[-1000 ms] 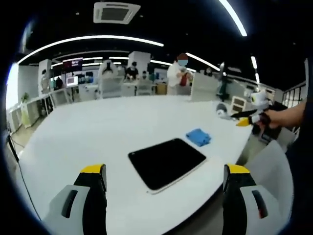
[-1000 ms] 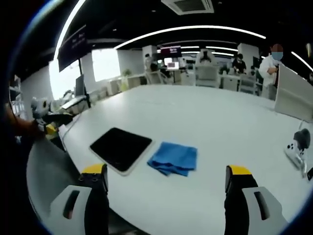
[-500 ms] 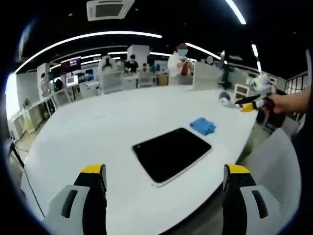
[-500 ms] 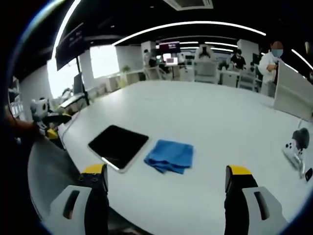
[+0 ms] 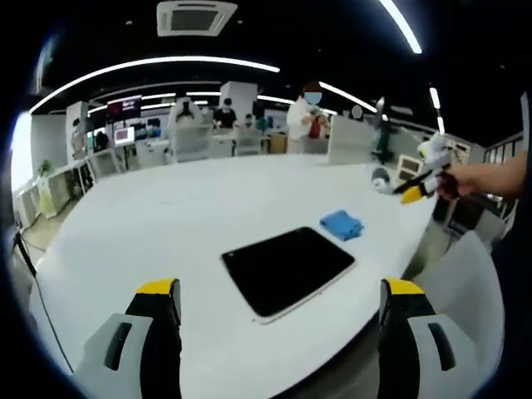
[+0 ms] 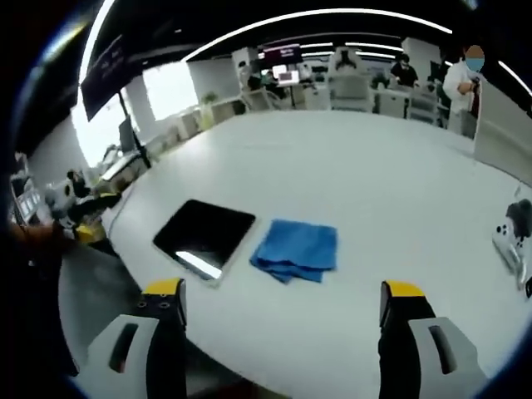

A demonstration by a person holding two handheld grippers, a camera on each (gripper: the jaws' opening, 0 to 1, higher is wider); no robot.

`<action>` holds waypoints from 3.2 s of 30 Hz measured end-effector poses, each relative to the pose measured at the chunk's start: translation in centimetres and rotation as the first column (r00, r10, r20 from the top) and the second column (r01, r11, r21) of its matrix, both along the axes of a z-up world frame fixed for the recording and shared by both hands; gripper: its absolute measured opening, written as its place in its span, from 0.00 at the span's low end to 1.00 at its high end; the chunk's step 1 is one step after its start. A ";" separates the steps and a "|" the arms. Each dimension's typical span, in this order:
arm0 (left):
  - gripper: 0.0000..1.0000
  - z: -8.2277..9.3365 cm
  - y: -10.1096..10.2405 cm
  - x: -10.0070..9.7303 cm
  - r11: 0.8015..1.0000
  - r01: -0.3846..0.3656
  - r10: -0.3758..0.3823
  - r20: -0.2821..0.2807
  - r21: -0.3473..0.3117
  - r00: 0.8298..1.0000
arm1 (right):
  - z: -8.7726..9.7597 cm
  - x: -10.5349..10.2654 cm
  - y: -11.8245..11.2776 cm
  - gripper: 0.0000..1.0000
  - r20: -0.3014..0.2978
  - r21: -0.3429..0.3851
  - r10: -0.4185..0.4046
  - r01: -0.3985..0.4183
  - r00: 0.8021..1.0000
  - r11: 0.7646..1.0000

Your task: Wipe the mirror surface with the cleaning cloth until all visible marks leave the cleaned area.

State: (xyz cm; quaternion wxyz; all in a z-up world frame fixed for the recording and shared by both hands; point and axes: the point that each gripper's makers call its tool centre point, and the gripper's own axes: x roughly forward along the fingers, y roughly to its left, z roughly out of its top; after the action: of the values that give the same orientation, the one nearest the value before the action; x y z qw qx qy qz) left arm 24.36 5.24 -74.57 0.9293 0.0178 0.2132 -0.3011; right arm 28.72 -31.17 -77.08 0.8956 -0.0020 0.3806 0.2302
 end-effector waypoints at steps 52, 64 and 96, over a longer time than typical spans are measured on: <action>1.00 -1.2 0.0 -0.3 0.998 0.009 -0.008 -0.005 0.057 1.000 | -8.4 10.6 3.2 0.46 -0.407 -0.155 -0.119 0.060 0.906 0.986; 1.00 -1.2 0.0 -0.2 0.998 0.008 -0.007 -0.008 0.058 1.000 | -10.5 9.8 3.9 0.37 -0.394 -0.218 -0.132 0.048 0.909 0.975; 1.00 -0.8 -0.4 0.7 0.997 0.045 -0.045 0.013 0.062 0.999 | -11.0 11.1 3.3 0.14 -0.389 -0.259 -0.143 0.040 0.910 0.965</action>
State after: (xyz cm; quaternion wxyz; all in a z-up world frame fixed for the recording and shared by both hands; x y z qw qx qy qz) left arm 25.03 4.82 -75.35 0.9228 0.0537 0.2153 -0.3150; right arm 39.78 -27.82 -88.04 0.8003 -0.0473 0.5825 0.1342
